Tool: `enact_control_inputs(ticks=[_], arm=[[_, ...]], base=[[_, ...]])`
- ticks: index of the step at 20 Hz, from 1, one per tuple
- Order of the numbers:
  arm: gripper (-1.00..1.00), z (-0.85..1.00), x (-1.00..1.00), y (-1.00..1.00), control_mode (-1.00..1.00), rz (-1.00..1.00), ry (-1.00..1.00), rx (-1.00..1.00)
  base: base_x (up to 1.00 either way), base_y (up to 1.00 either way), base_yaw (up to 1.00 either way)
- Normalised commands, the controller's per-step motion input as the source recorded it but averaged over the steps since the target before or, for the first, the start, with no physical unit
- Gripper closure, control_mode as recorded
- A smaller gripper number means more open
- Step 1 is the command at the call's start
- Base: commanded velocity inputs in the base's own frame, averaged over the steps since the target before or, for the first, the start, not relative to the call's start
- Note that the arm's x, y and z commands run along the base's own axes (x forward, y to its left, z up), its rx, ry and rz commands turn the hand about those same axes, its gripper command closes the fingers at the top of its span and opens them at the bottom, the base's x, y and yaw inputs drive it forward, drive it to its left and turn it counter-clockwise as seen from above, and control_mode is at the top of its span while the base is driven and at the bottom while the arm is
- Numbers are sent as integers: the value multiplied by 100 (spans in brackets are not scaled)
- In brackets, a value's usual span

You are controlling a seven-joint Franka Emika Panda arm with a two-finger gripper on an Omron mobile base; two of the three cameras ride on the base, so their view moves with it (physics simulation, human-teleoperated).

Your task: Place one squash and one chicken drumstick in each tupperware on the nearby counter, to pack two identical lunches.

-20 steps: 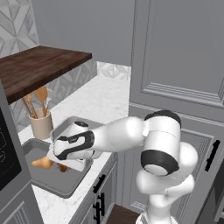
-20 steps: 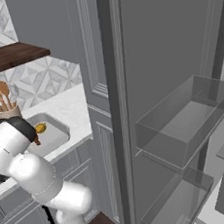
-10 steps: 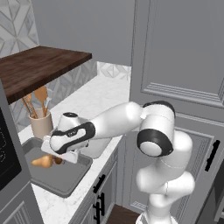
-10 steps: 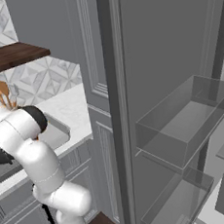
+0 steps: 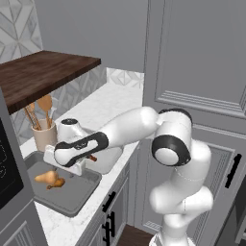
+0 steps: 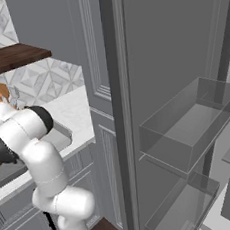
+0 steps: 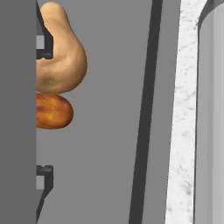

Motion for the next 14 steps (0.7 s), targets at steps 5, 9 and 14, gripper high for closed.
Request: enact_control_inputs(ticks=[5,9,14], arm=[[-100,51,-36,-33,-100,-9,-16,-4],[-100,93,-92,-65,-100,-1,-16,1],[-100,3,-62,-97,-100,-1,-6,1]], base=[[0,0,0],[0,0,0],[0,0,0]])
